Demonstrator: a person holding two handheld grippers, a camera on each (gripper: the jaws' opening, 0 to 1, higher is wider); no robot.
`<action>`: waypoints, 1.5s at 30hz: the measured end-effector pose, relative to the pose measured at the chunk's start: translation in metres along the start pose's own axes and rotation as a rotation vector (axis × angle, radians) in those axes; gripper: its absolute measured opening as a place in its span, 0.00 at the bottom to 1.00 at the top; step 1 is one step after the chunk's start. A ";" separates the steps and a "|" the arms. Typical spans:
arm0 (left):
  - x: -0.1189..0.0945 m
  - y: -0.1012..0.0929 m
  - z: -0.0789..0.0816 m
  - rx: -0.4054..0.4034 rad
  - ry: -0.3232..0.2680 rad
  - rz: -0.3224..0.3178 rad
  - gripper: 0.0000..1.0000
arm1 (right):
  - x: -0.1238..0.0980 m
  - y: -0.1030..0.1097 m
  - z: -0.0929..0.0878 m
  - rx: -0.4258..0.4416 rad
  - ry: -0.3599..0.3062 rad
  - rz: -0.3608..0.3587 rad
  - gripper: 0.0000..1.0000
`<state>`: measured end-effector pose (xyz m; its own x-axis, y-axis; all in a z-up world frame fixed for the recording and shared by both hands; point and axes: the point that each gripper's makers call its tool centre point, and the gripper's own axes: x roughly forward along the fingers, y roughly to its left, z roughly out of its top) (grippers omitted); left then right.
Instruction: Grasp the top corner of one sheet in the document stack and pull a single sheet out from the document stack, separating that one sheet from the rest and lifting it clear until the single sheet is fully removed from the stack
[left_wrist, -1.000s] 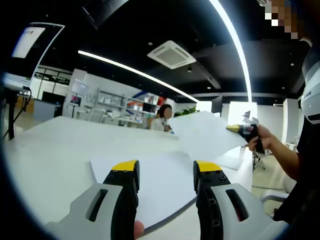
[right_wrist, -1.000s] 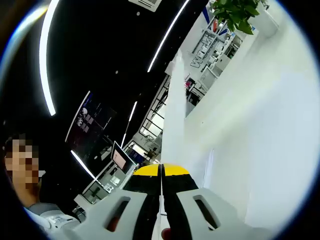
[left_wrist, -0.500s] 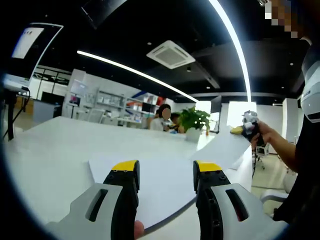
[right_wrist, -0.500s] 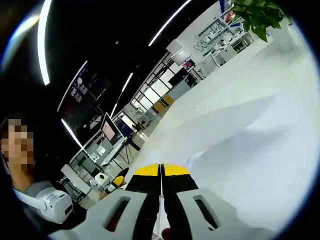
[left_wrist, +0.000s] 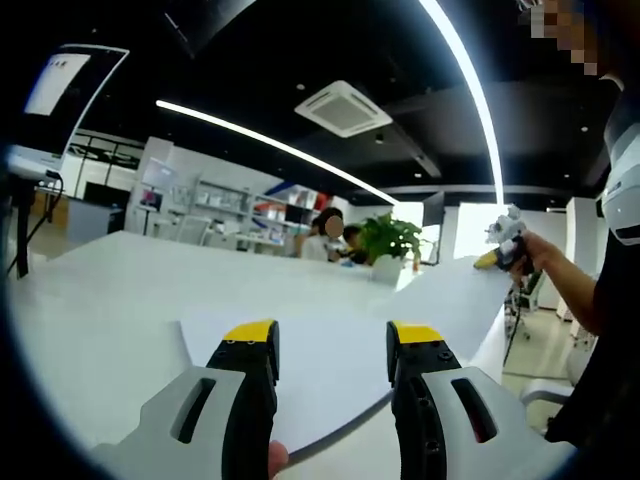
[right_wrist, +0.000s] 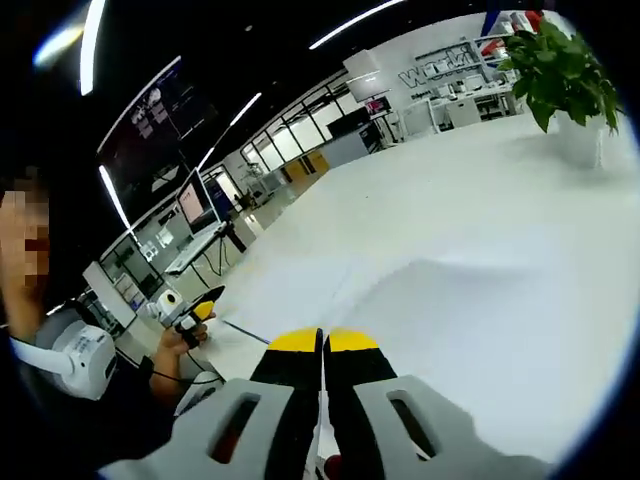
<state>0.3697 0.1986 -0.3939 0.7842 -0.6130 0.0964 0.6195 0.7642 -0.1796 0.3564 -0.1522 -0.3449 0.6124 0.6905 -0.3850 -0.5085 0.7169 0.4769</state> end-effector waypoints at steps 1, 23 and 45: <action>0.000 0.000 0.000 -0.001 0.001 0.000 0.43 | -0.003 -0.004 0.002 -0.004 0.005 -0.007 0.02; -0.021 0.012 0.031 0.113 0.000 0.009 0.45 | -0.036 -0.050 0.021 -0.098 0.214 -0.130 0.02; -0.026 0.008 0.010 0.133 0.083 -0.052 0.48 | -0.043 -0.131 0.009 0.136 0.230 -0.226 0.02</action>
<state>0.3549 0.2231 -0.3880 0.7486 -0.6627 0.0205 0.6629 0.7474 -0.0446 0.4016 -0.2763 -0.3838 0.5401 0.5307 -0.6531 -0.2810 0.8453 0.4545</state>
